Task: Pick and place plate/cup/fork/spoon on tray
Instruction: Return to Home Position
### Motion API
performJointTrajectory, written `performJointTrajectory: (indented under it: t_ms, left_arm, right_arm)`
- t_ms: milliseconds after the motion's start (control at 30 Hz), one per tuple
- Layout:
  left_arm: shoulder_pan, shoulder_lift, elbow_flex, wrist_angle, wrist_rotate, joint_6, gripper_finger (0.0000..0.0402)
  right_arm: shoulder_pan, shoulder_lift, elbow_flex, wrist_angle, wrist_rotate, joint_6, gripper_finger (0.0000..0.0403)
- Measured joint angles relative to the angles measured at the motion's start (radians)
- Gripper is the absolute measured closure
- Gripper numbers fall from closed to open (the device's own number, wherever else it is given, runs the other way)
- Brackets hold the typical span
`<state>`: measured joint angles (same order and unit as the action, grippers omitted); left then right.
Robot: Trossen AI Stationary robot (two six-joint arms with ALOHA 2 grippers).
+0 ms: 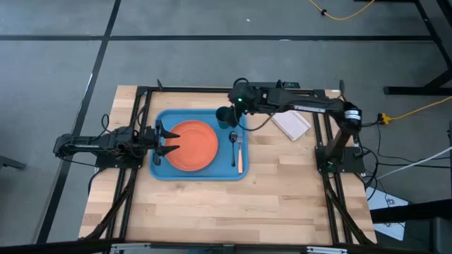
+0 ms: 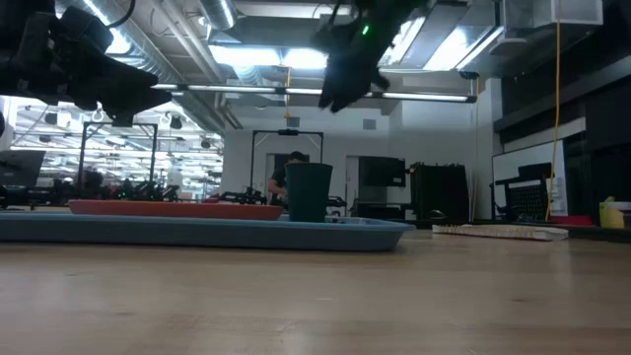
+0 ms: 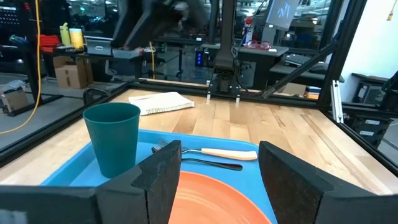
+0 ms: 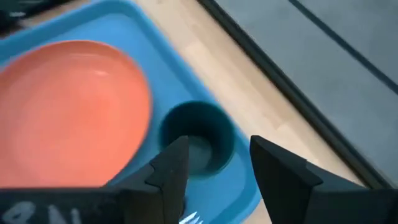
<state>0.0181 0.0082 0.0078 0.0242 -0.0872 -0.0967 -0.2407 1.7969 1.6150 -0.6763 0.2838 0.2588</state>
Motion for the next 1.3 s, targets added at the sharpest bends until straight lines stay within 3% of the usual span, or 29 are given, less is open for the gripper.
performJointTrajectory:
  t_ms: [133, 433, 600, 733, 867, 1100, 1300]
  left_arm:
    - [0.000, 0.000, 0.000, 0.000, 0.000, 0.000, 0.0194]
    - [0.000, 0.000, 0.000, 0.000, 0.000, 0.000, 0.0194]
    - [0.000, 0.000, 0.000, 0.000, 0.000, 0.000, 0.0194]
    - [0.000, 0.000, 0.000, 0.000, 0.000, 0.000, 0.0194]
    - [0.000, 0.000, 0.000, 0.000, 0.000, 0.000, 0.0194]
    - [0.000, 0.000, 0.000, 0.000, 0.000, 0.000, 0.0194]
    - [0.000, 0.000, 0.000, 0.000, 0.000, 0.000, 0.0194]
  right_arm:
    - [0.046, -0.072, 0.001, -0.059, -0.045, 0.065, 0.0227]
    - [0.165, -0.085, 0.000, -0.144, -0.050, 0.006, 0.0227]
    - [0.229, -0.132, -0.098, -0.189, -0.054, 0.112, 0.0227]
    - [0.290, -0.278, -0.332, -0.123, 0.004, 0.164, 0.0227]
    - [0.321, -0.511, -0.626, 0.064, -0.024, 0.262, 0.0227]
    - [0.351, -0.860, -1.049, 0.311, -0.049, 0.287, 0.0227]
    - [0.352, -1.101, -1.374, 0.737, -0.057, 0.195, 0.0227]
